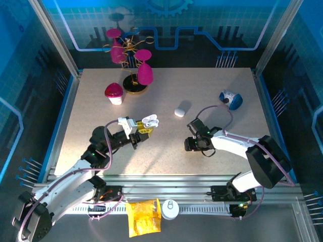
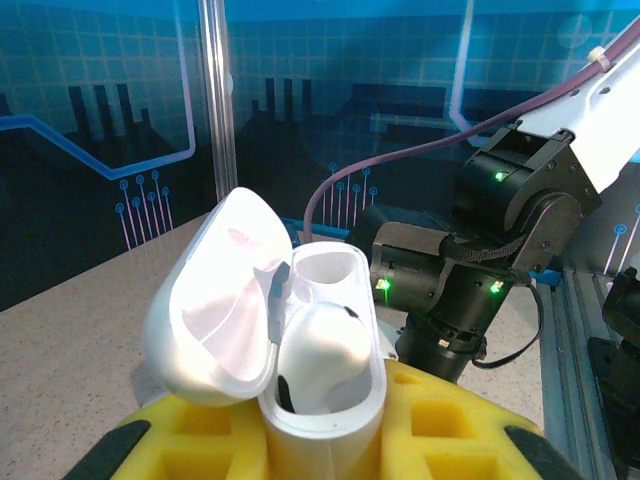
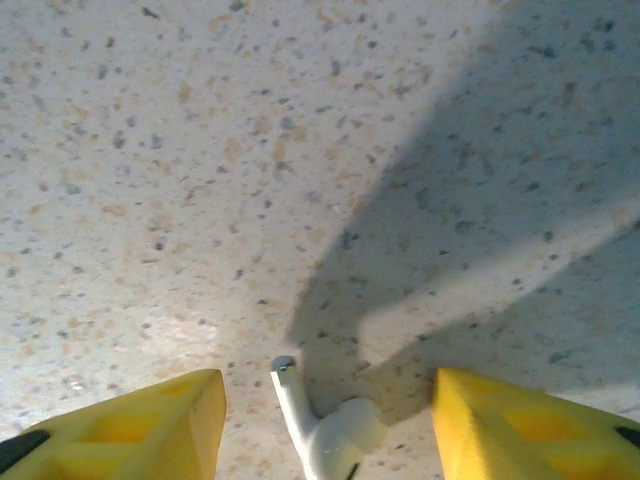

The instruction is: Insert wireless bluetooth earbuds into charging case

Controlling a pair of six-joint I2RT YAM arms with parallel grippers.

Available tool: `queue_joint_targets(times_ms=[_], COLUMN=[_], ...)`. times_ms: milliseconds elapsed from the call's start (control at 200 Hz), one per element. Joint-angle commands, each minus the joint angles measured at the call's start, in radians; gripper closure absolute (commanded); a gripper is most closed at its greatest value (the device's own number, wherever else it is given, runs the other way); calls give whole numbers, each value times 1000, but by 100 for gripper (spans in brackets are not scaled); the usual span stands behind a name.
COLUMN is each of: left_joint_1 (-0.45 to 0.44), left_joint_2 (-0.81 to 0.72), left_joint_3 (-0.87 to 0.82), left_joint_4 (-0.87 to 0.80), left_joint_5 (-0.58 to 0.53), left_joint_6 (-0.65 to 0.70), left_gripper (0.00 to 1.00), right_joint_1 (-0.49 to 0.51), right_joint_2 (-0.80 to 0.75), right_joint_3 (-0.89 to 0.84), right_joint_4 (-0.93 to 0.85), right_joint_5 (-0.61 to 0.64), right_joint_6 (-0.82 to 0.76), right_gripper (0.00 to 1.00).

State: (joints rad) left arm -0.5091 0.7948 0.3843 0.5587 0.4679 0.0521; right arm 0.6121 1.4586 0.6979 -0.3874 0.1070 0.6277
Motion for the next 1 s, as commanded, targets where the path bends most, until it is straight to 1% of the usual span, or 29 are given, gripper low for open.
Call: queue_joint_targets(times_ms=[0,300,455,585,660,775,891,996], left_joint_1=[-8,-8,-8,-7,-7,-7,-7,-8], left_joint_2=[8,9,9,11,8,-6,-20,-22], left_joint_3=[21,24,25,22,21,18,20,23], left_joint_4=[43,44,47,48,44,31,15,12], left_joint_5=[20,20,20,21,20,15,11,10], left_joint_6=[-3,-3,-1,-1,-3,-3,3,8], left_gripper=[84,84,84,84,84,84,84,84], right_joint_1=[10,63,64,67,81,97,95,75], right_joint_2=[-20,-49,-33,22,36,-2,-41,-17], right_joint_3=[-16,1,16,50,73,94,101,109], right_joint_4=[20,14,35,42,45,36,18,31], right_joint_5=[-89,-111,-218,-326,-349,-311,-214,-172], right_joint_6=[42,69,31,-18,-42,-73,-121,-168], right_gripper=[44,46,46,46,46,46,45,42])
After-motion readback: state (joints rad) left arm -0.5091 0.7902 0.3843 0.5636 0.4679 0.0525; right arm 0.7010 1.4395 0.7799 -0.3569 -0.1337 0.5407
